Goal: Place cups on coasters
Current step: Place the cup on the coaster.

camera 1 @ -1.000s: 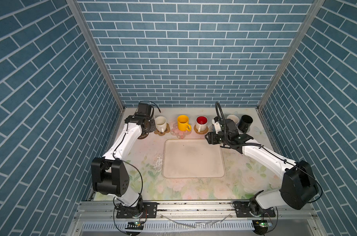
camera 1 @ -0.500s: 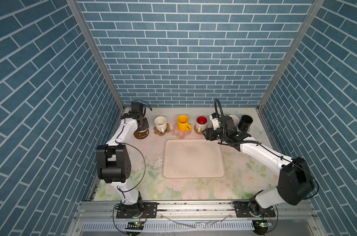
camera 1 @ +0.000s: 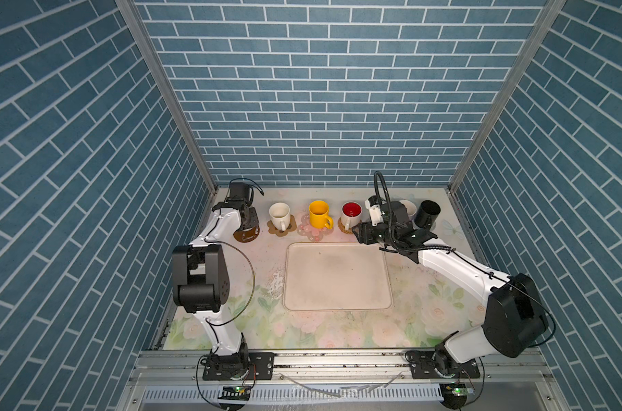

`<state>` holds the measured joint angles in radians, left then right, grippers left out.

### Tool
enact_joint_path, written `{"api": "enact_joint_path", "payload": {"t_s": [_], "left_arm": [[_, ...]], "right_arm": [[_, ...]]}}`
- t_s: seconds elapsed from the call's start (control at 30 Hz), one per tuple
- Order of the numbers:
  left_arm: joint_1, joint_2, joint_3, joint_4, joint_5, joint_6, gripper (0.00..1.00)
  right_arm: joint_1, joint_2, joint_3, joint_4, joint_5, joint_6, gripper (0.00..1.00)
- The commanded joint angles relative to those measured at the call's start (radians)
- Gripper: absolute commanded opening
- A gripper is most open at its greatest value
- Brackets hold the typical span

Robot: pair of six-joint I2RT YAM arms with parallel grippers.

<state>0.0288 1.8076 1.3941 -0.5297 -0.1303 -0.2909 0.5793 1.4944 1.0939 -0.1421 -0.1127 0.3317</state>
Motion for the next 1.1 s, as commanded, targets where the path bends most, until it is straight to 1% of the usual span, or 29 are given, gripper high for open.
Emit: {"api": "enact_joint_path", "payload": {"t_s": [0.0, 0.07, 0.13, 0.5, 0.87, 1.0, 1.03, 1.07], "left_arm": [[0.011, -0.014, -0.016, 0.078, -0.044, -0.010, 0.00], [0.014, -0.007, -0.015, 0.059, -0.056, -0.028, 0.00], [0.017, -0.004, -0.025, 0.072, -0.030, -0.030, 0.00], [0.017, -0.002, -0.021, 0.101, 0.004, -0.036, 0.00], [0.017, 0.039, -0.028, 0.101, 0.033, -0.066, 0.00], [0.018, 0.040, -0.036, 0.094, 0.022, -0.064, 0.00], [0.017, 0.039, -0.036, 0.089, 0.020, -0.066, 0.02], [0.017, 0.037, -0.042, 0.088, 0.019, -0.068, 0.05]], "right_arm": [[-0.003, 0.004, 0.022, 0.003, -0.015, -0.030, 0.69], [-0.004, 0.008, 0.027, 0.002, -0.017, -0.029, 0.69], [-0.002, 0.010, 0.031, -0.004, -0.021, -0.030, 0.68], [-0.002, 0.003, 0.032, -0.020, -0.010, -0.034, 0.68], [-0.002, -0.005, 0.026, -0.024, -0.005, -0.037, 0.68], [-0.003, -0.015, 0.018, -0.015, -0.005, -0.039, 0.67], [-0.001, -0.018, 0.014, -0.010, -0.007, -0.039, 0.67], [-0.003, -0.021, 0.012, -0.006, -0.009, -0.038, 0.67]]}}
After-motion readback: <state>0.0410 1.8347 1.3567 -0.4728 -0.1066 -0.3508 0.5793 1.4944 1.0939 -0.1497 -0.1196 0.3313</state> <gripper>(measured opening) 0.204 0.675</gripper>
